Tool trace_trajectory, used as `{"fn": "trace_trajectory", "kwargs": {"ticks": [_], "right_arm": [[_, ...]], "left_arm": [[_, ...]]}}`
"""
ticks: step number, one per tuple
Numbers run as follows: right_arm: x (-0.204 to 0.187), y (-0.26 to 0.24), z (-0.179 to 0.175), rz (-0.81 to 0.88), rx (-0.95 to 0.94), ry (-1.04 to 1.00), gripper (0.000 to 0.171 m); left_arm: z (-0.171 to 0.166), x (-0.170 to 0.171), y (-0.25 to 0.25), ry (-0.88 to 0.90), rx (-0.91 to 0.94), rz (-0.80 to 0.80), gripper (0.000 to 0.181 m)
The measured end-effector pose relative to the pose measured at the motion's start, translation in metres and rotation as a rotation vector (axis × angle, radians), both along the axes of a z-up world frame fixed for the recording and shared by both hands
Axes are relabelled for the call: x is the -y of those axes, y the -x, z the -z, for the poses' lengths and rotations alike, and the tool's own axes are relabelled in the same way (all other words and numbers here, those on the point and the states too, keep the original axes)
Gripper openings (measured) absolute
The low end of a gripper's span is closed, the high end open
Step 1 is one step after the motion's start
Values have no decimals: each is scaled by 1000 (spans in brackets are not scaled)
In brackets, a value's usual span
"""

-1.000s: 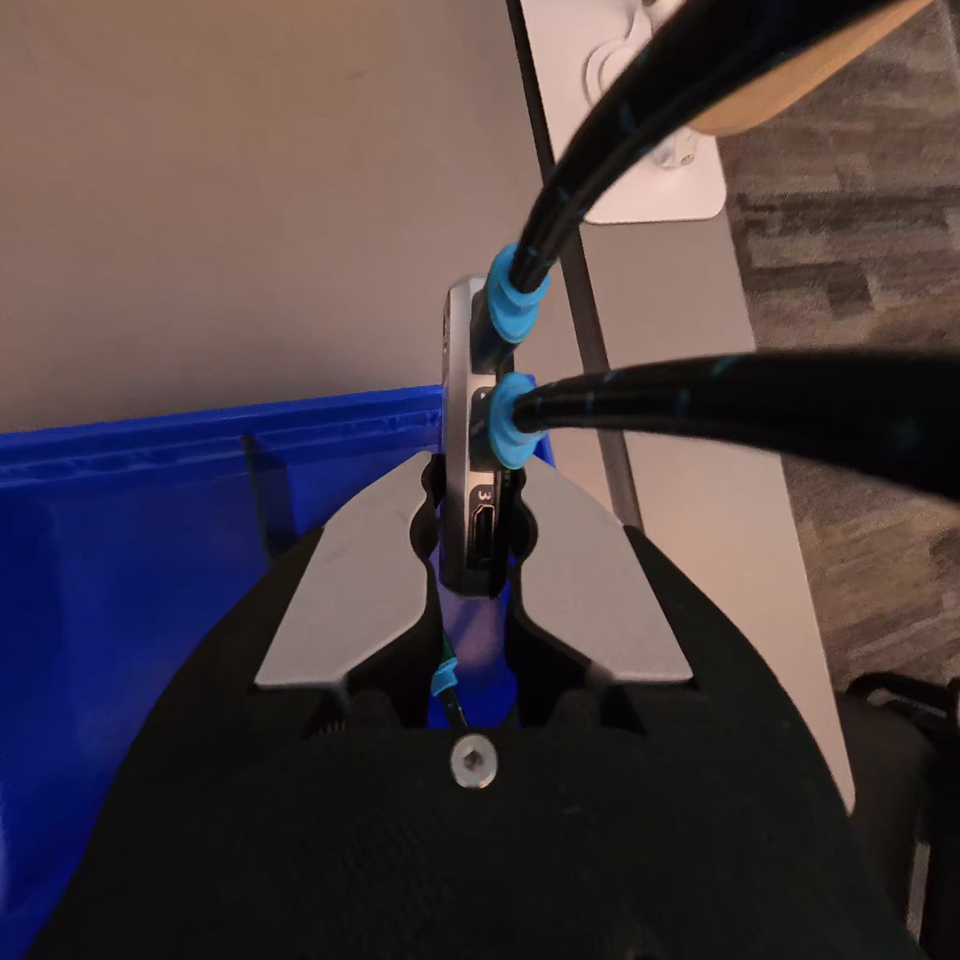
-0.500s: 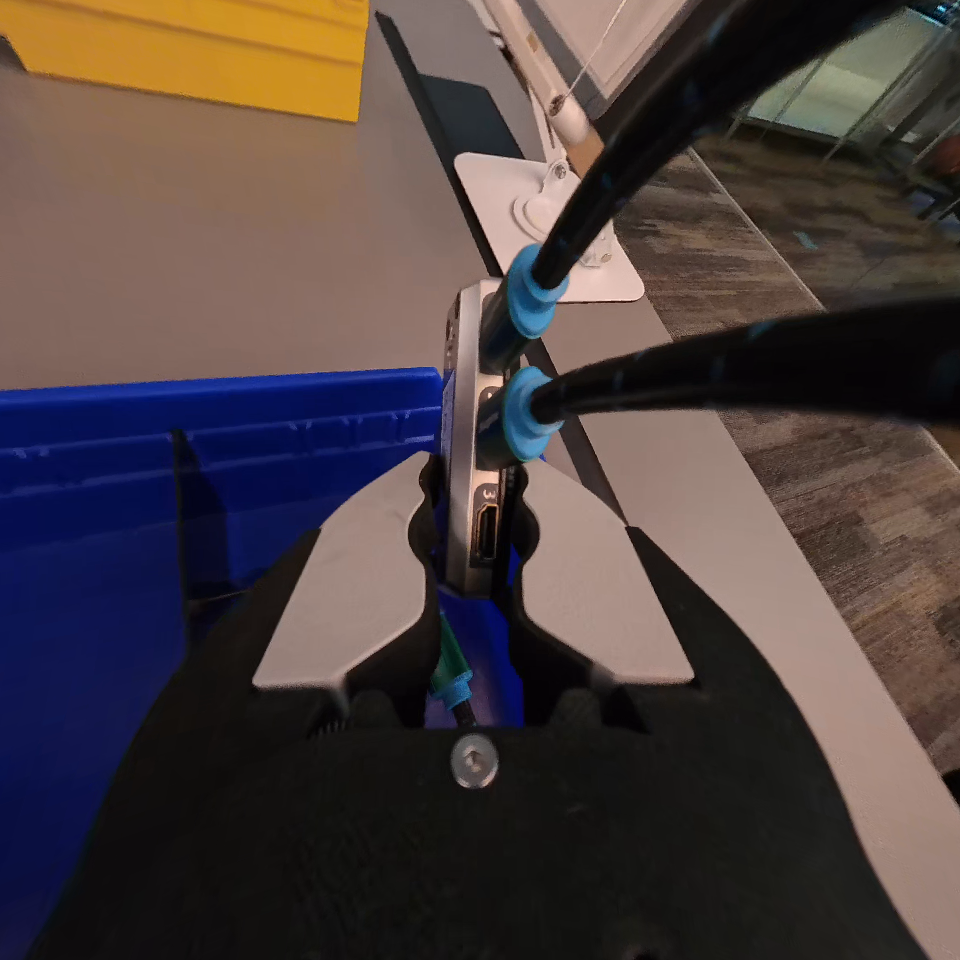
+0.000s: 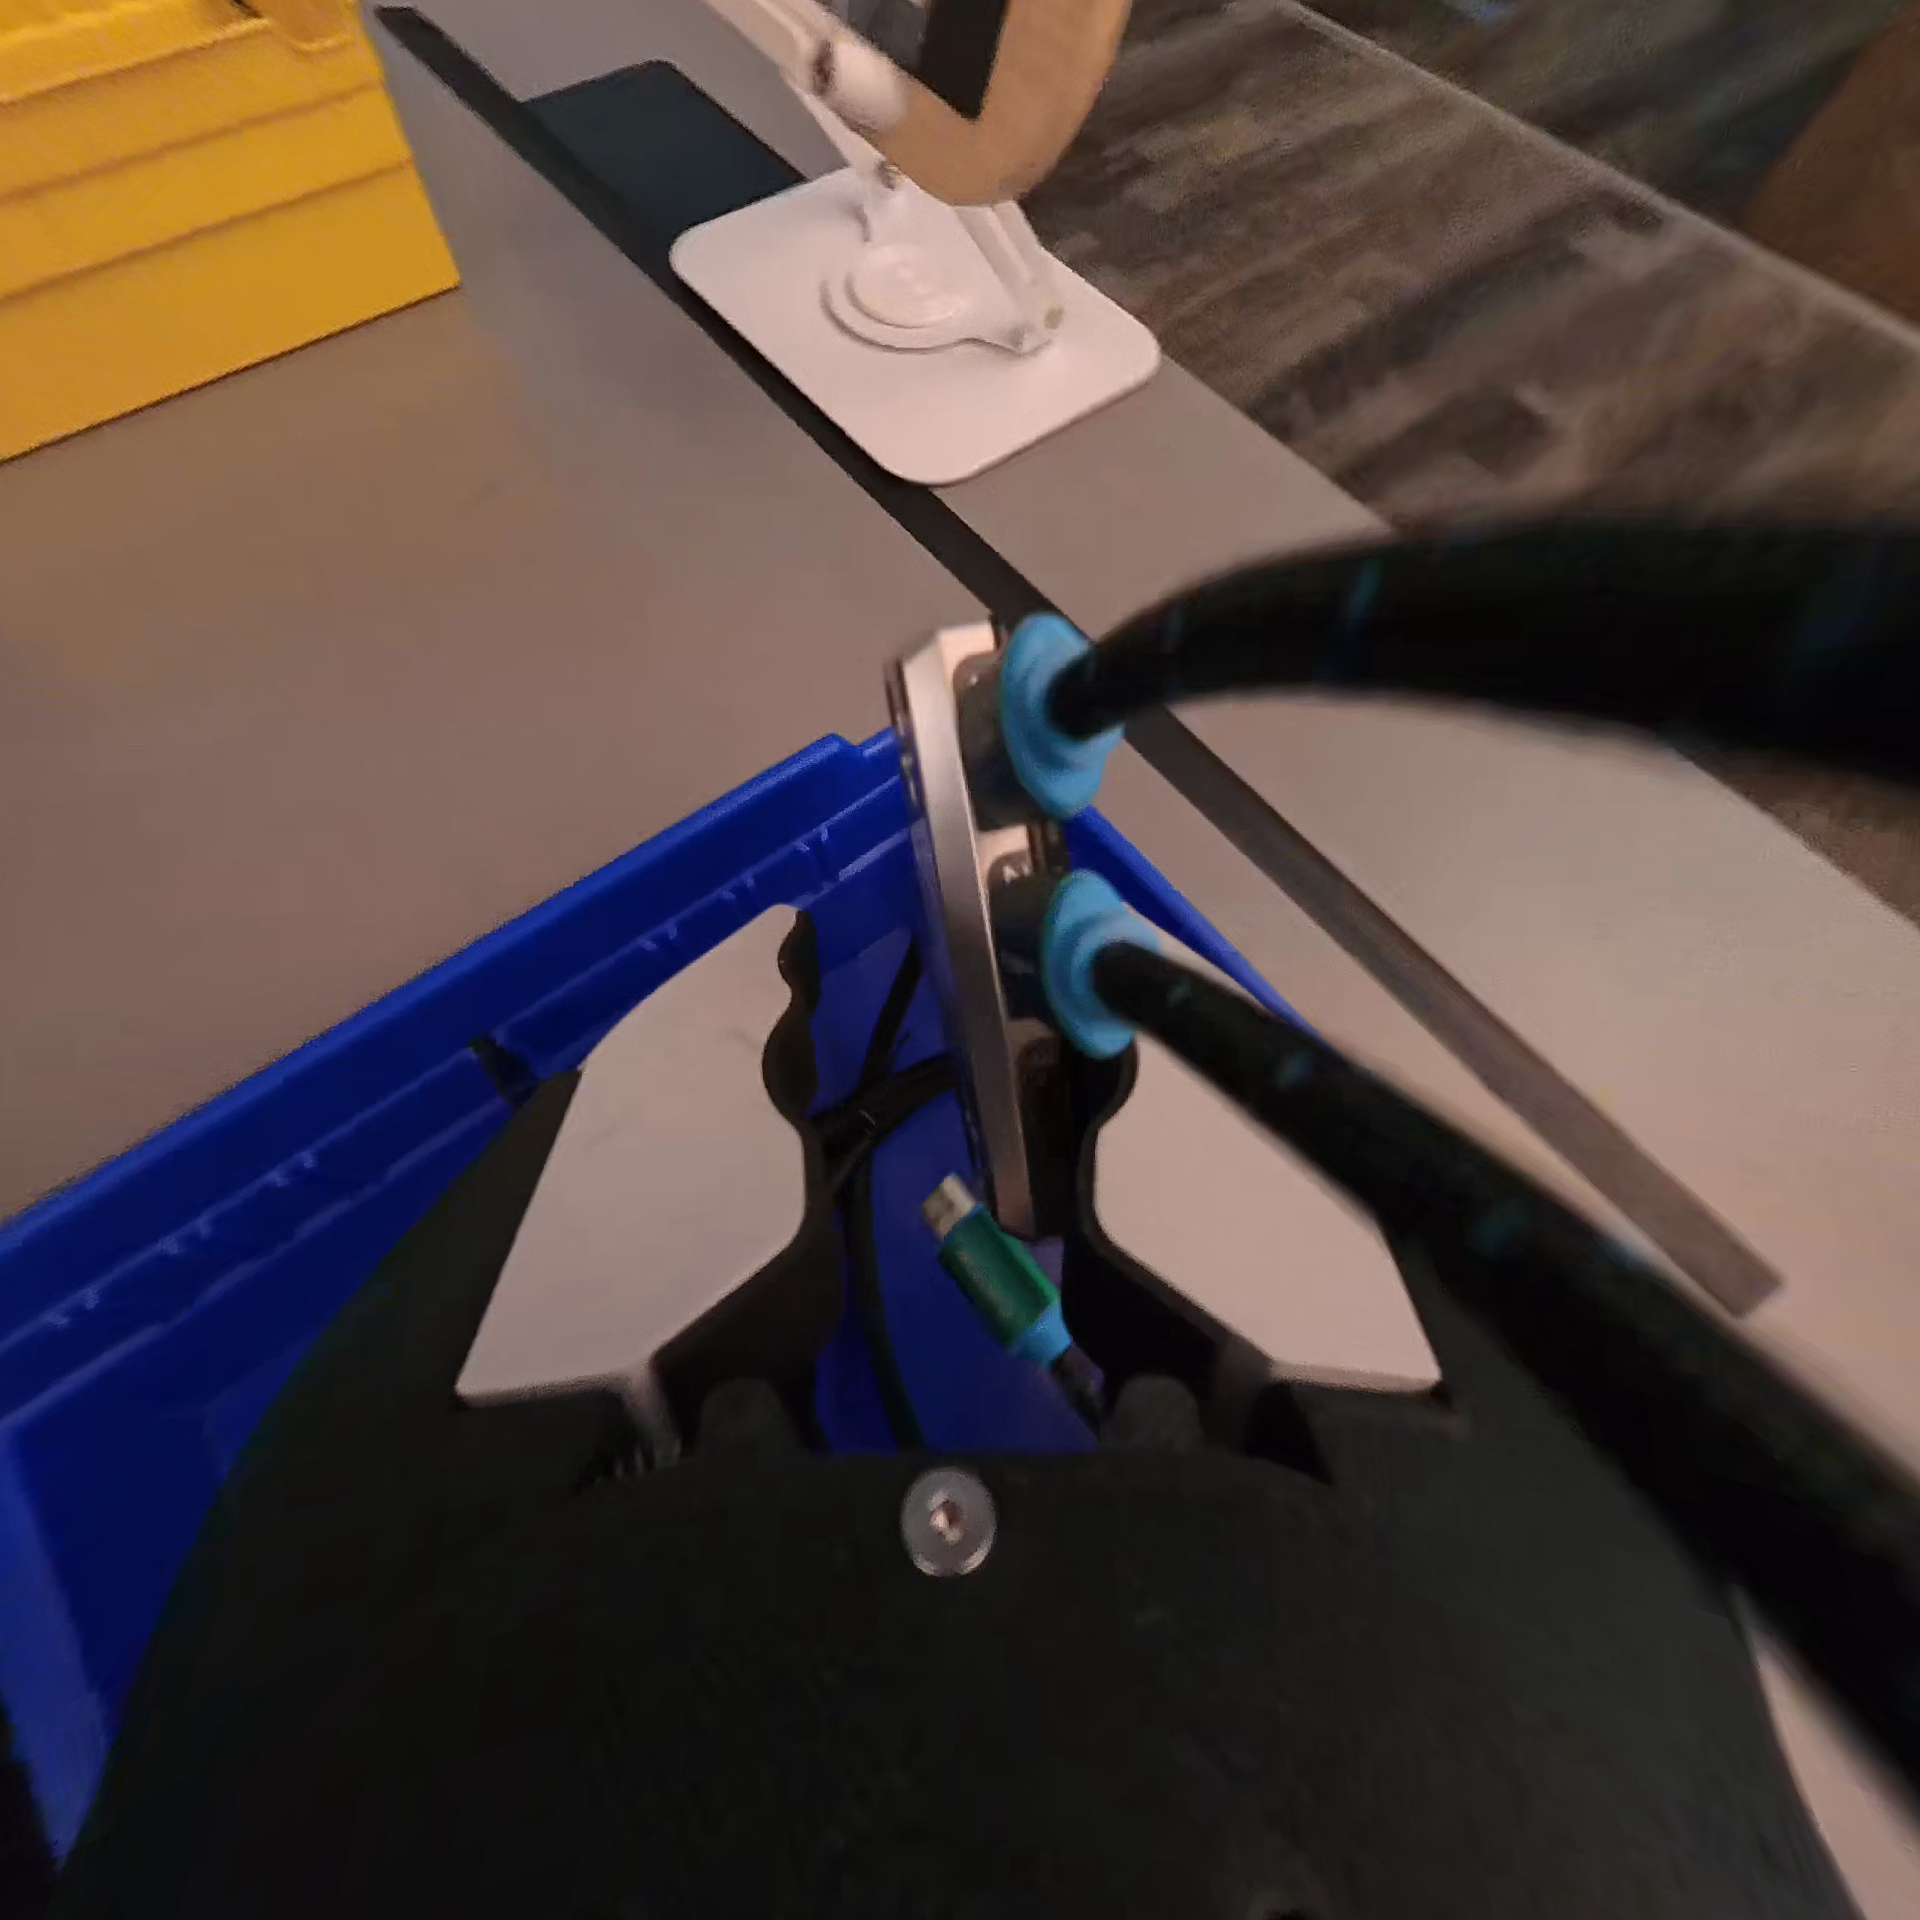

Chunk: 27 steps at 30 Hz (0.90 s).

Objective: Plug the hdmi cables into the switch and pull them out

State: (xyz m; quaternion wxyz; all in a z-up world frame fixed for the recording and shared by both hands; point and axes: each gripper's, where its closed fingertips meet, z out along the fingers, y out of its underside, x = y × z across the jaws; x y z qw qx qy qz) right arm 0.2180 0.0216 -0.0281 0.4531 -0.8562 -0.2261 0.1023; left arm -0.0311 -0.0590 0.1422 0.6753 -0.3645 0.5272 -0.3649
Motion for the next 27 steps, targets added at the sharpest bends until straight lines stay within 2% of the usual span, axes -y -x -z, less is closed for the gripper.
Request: {"fn": "trace_trajectory", "kwargs": {"ticks": [1,3,5,11,19,23,27], "right_arm": [[1,-1,-1,47,-15,31,54],[5,1,-4,126,-88,105,47],[9,2,-8,187,-151,163,57],[26,8,-17,337,-257,284,61],[32,-1,-27,458,-371,272,60],[26,-13,-27,580,-557,250,67],[27,-22,-29,685,-647,185,72]], "left_arm": [[-1,1,0,1,3,3,19],[-2,3,0,5,7,12,19],[-1,4,0,2,3,11,19],[-4,6,3,-6,4,5,19],[-11,11,7,-3,25,27,19],[-14,16,9,-13,30,37,19],[-16,18,11,-17,37,42,18]]}}
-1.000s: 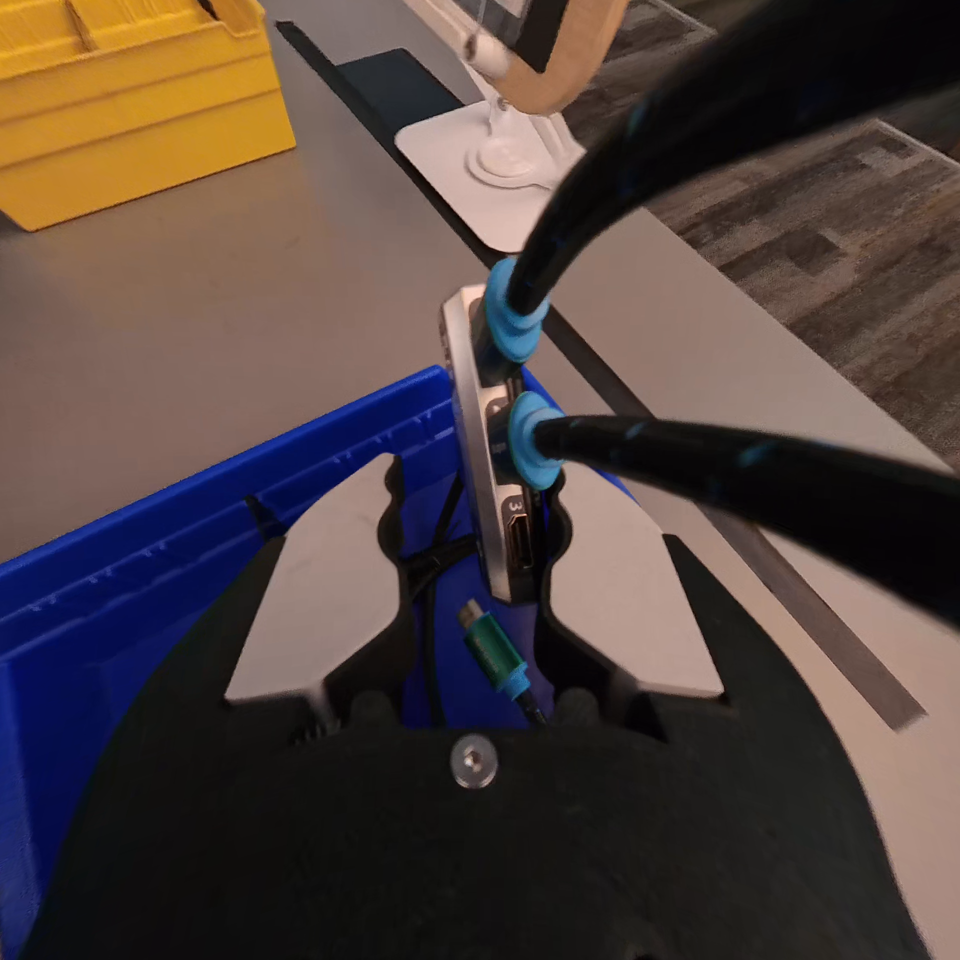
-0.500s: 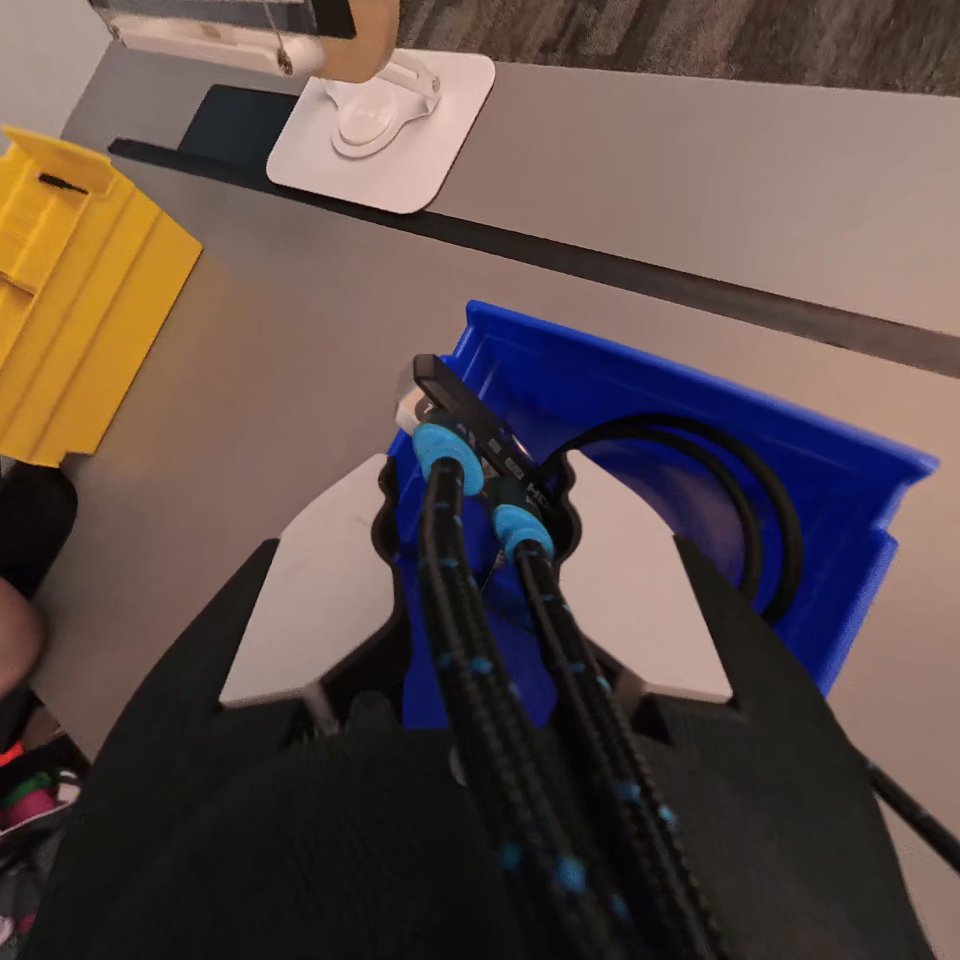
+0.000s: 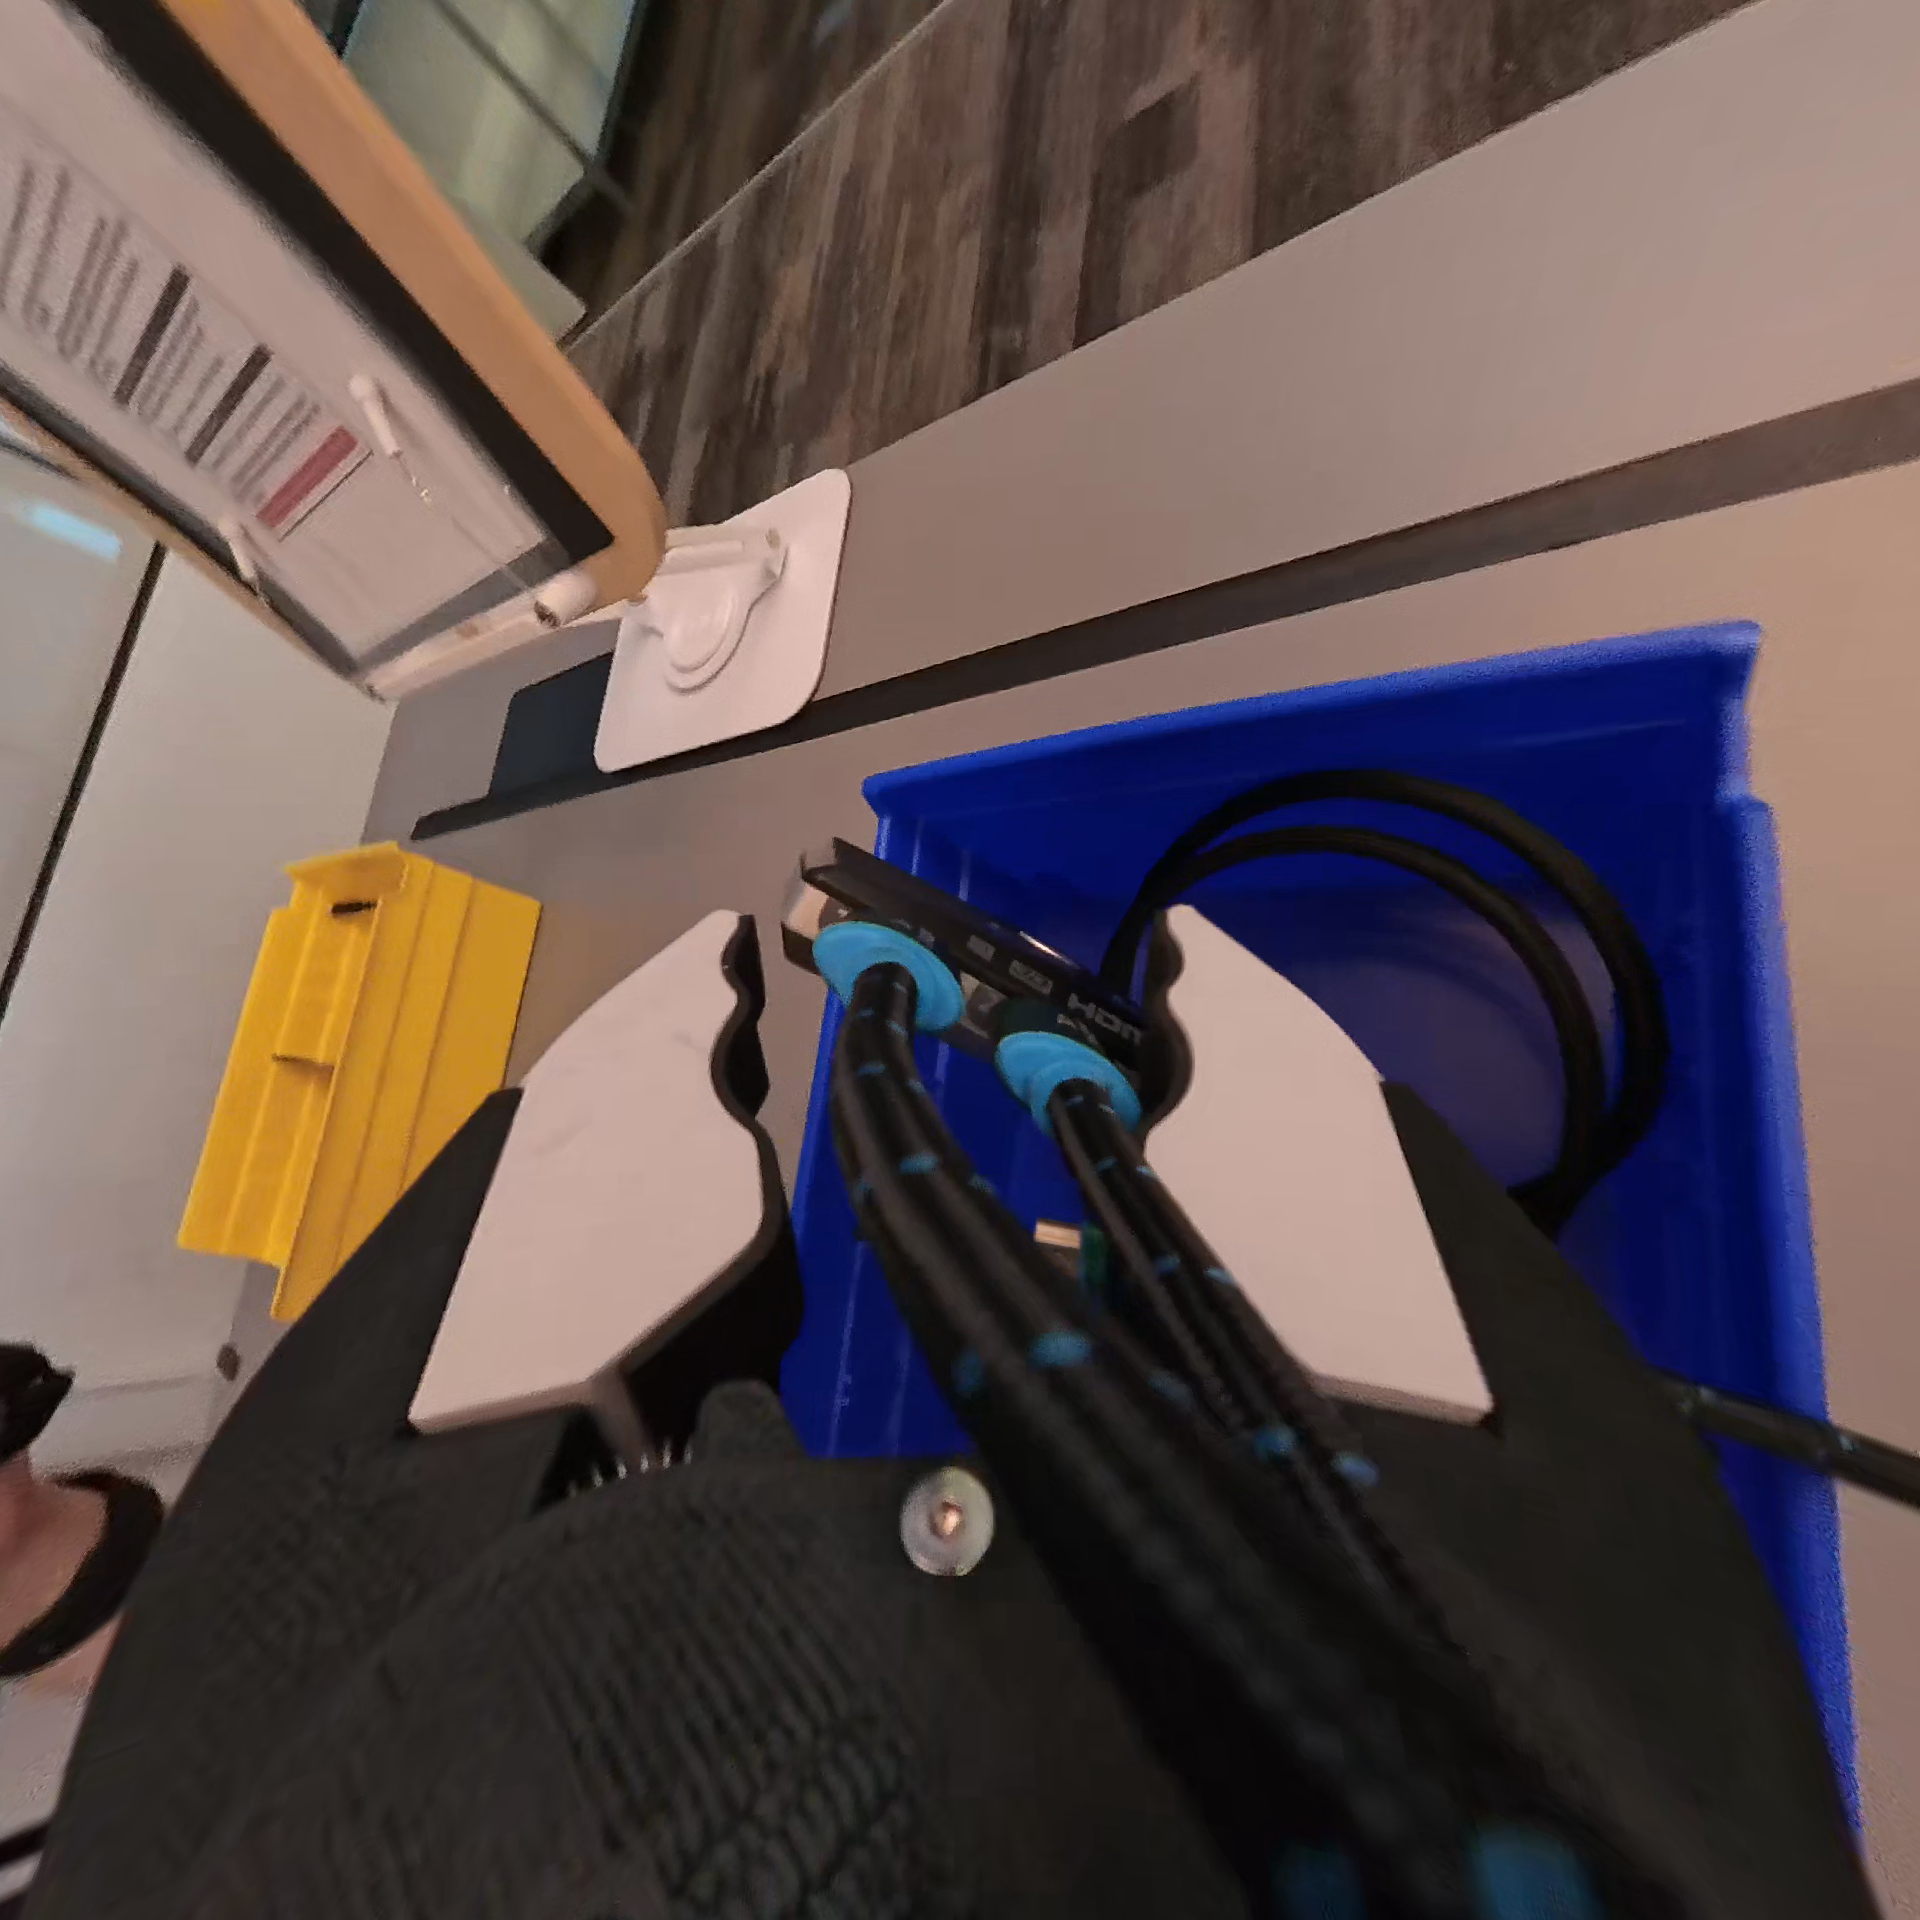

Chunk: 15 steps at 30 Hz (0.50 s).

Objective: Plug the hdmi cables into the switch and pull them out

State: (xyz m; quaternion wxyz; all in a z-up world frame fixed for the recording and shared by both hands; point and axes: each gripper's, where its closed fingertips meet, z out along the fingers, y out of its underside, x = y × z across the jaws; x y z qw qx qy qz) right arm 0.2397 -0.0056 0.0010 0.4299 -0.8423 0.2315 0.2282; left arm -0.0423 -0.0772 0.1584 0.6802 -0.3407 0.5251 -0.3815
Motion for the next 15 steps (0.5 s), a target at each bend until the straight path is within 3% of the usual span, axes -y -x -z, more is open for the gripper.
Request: {"fn": "trace_trajectory", "kwargs": {"ticks": [5,8,11,15], "right_arm": [[13,-13,-4,182,-22,-98,71],[26,-17,-10,254,64,-186,75],[40,-14,-10,272,206,-206,81],[55,13,-1,254,232,-208,86]], "left_arm": [[-5,1,5,9,18,11,18],[-8,4,8,10,26,23,18],[-11,7,11,6,32,29,18],[-15,9,15,15,47,47,18]]}}
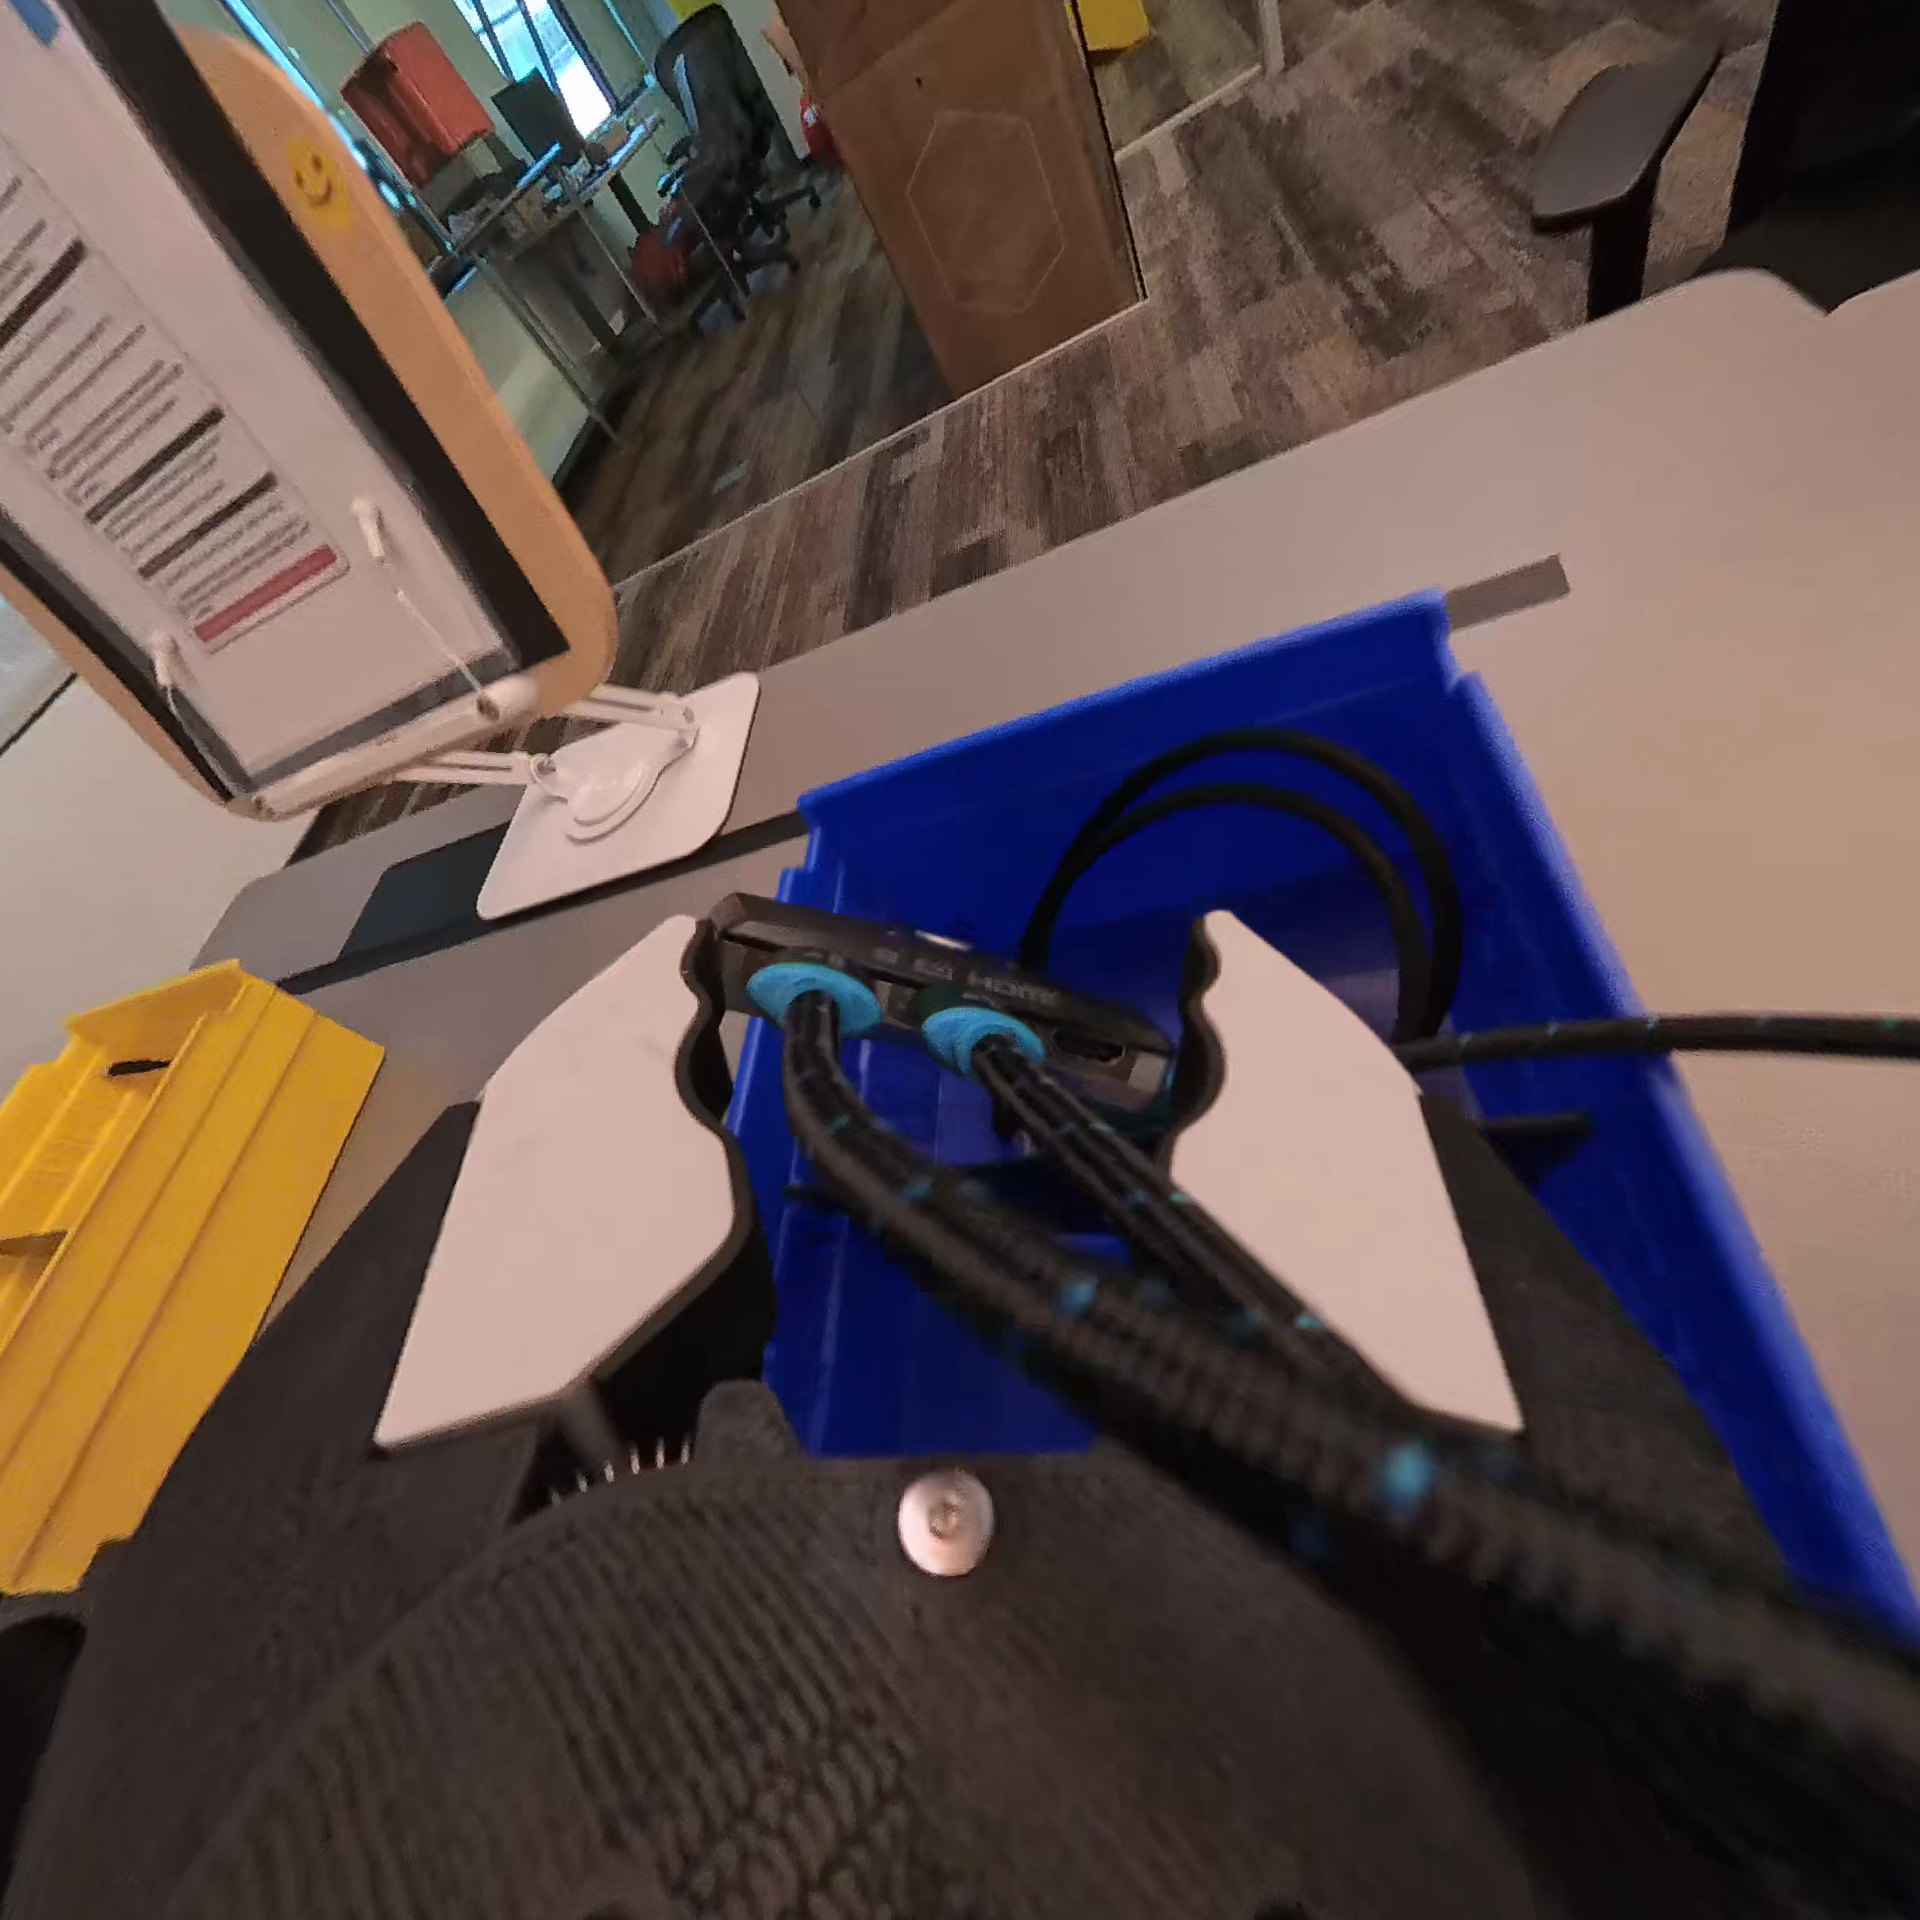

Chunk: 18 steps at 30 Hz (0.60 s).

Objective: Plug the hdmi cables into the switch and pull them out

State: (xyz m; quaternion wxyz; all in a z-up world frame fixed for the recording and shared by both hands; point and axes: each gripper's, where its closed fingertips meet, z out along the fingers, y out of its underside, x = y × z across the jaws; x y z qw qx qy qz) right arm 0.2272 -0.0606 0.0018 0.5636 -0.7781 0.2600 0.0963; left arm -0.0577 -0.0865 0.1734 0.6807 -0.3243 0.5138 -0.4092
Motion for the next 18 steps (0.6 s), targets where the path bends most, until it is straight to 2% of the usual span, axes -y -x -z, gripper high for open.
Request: {"fn": "trace_trajectory", "kwargs": {"ticks": [6,9,12,14,18], "right_arm": [[21,26,13,-21,-68,35,87],[35,42,24,-31,-165,59,86],[52,76,39,-101,-303,109,88],[62,105,36,-200,-378,92,84],[98,162,40,-359,-294,105,70]], "left_arm": [[-7,6,7,-2,21,18,17],[-11,10,12,-7,35,26,17],[-14,11,16,-7,49,32,17],[-15,11,18,-3,55,35,17],[-16,9,20,0,61,33,16]]}}
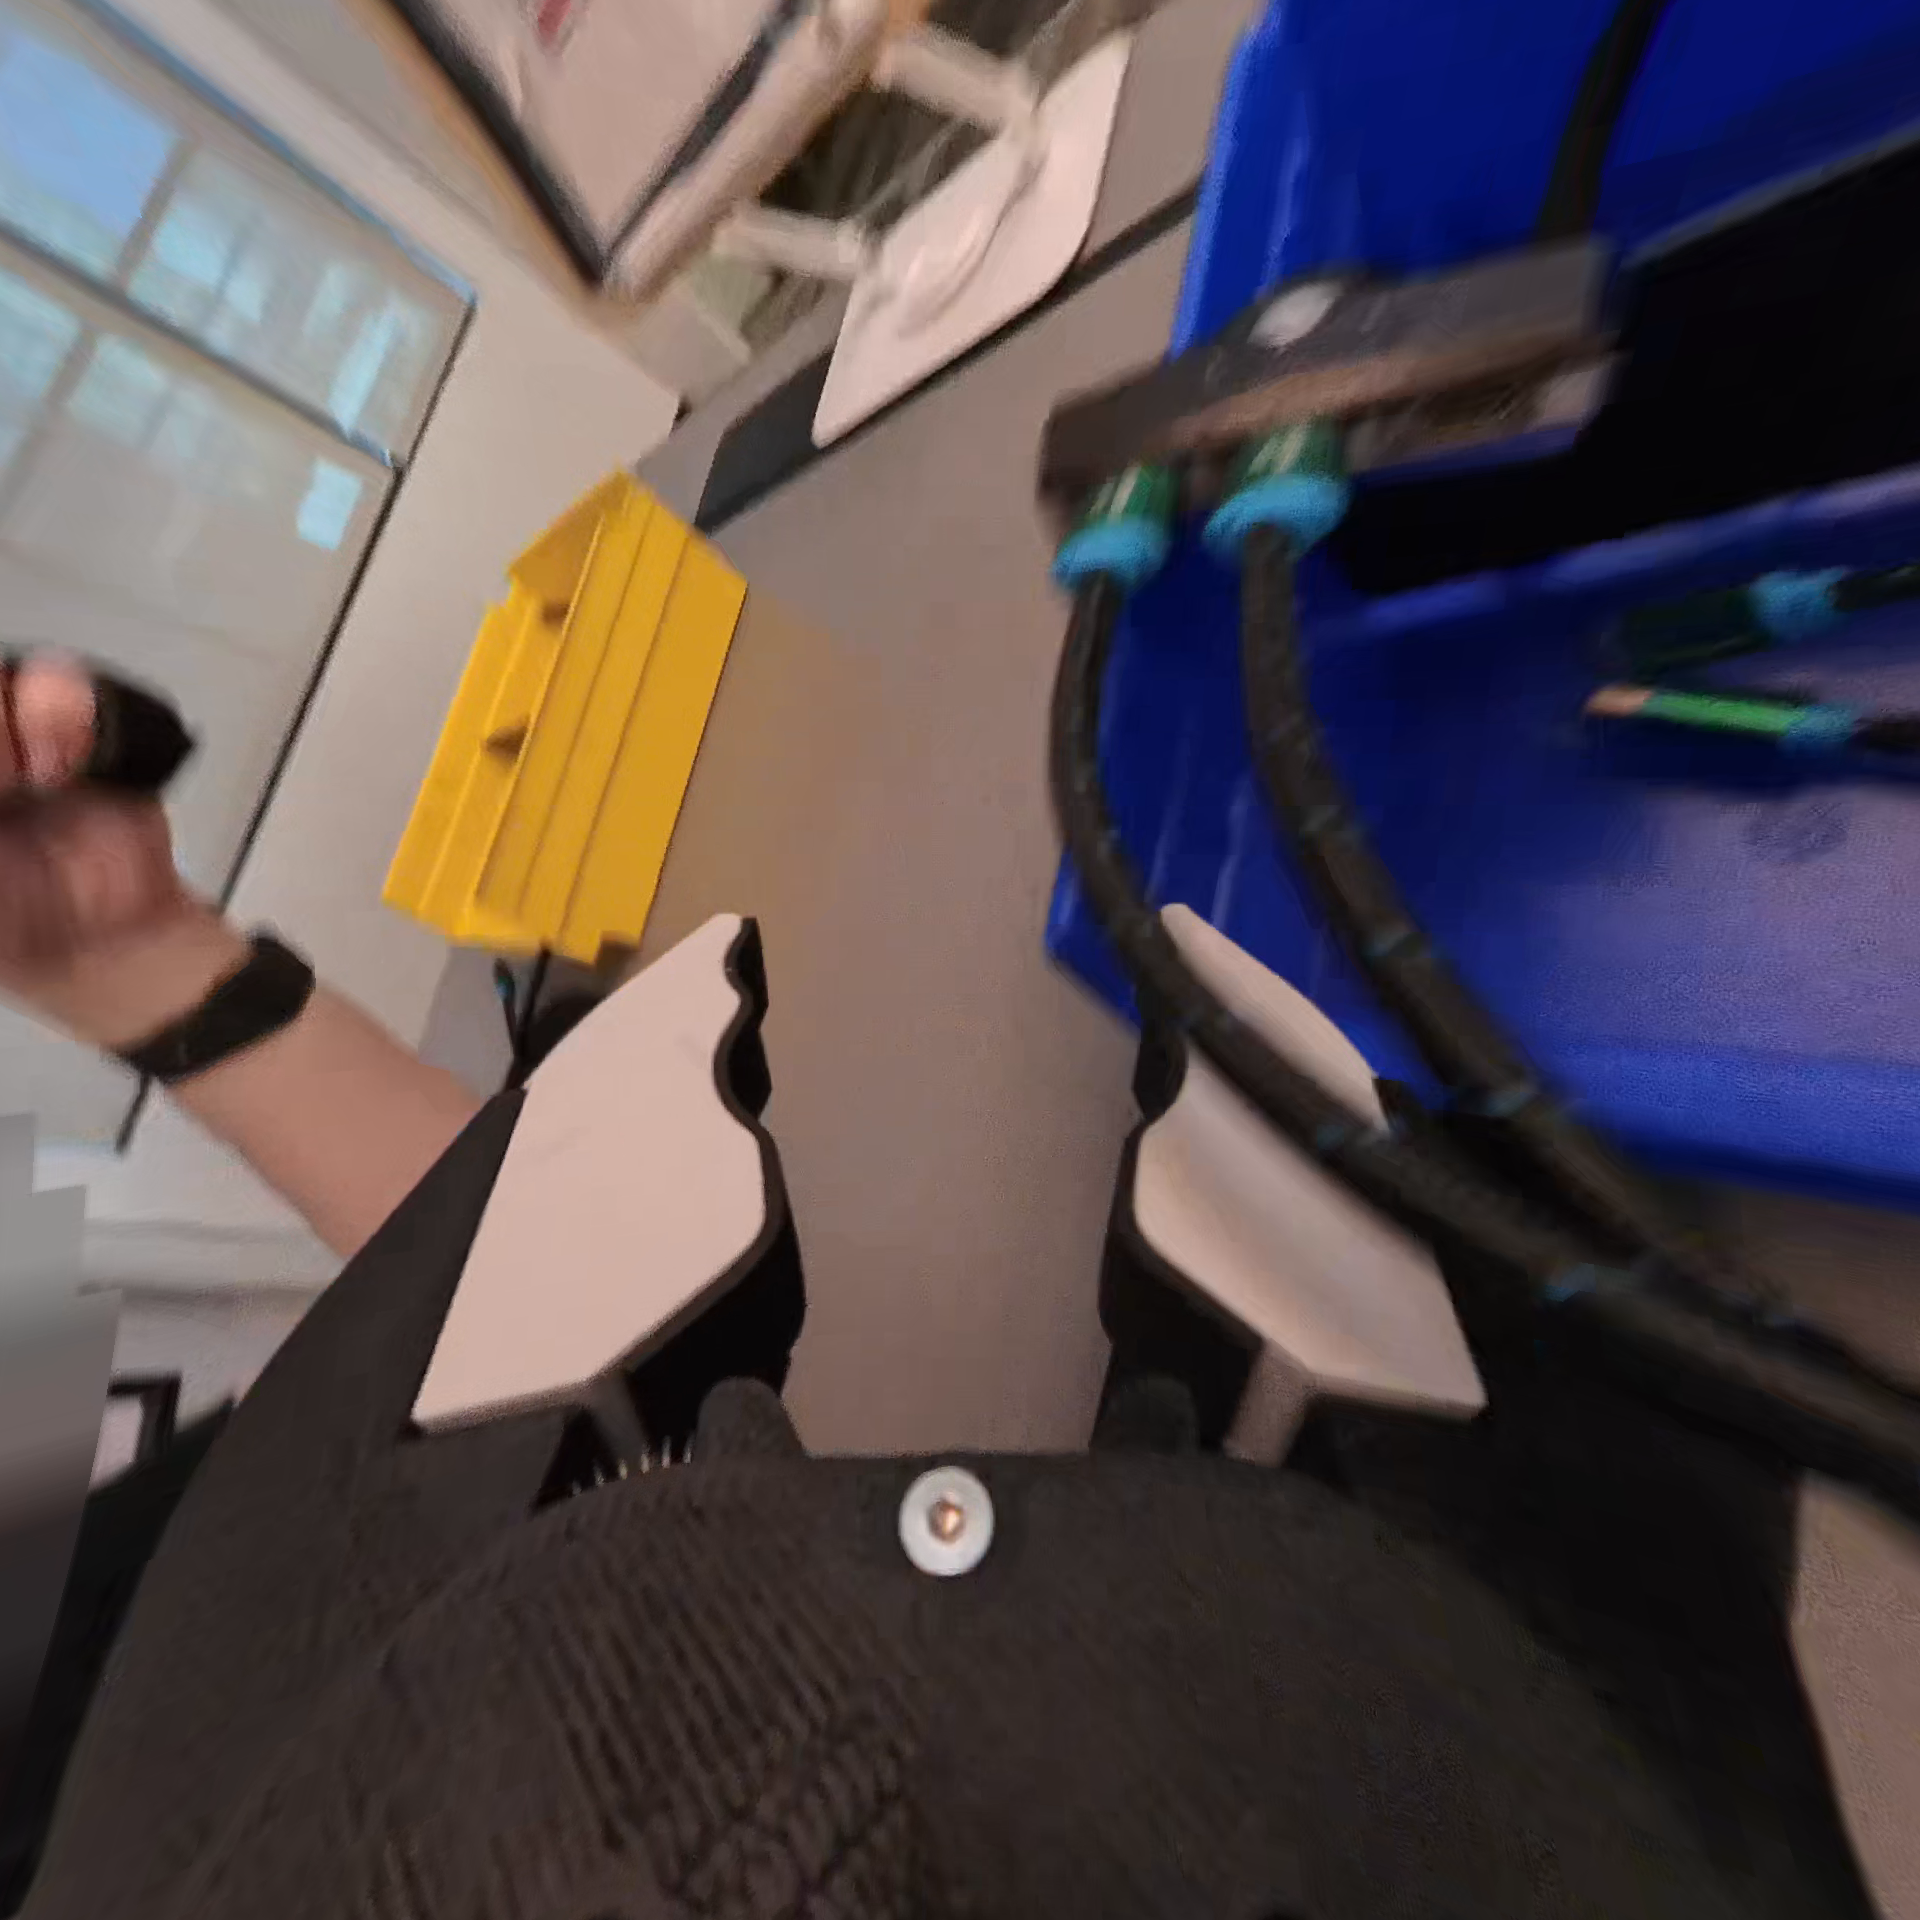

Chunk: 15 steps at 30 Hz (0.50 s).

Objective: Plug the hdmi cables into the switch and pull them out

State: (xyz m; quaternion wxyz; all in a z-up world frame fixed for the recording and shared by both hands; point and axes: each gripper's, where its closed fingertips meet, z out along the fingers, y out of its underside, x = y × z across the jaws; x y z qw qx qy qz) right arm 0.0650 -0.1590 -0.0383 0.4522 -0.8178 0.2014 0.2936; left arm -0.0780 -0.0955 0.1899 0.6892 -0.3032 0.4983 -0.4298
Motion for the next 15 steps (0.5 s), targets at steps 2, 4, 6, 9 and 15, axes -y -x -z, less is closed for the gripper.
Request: {"fn": "trace_trajectory", "kwargs": {"ticks": [2,4,6,9,15], "right_arm": [[21,31,10,-87,12,0,67],[40,55,17,-170,20,-27,60],[59,69,25,-228,73,-61,58],[84,78,22,-325,288,-203,37],[125,7,-77,136,1645,-712,35]], "left_arm": [[0,-1,1,3,4,-2,16],[0,-2,1,5,3,-2,16],[0,-3,1,4,2,-6,16],[1,-1,1,-1,0,-7,16],[4,2,-6,-23,-17,-34,18]]}}
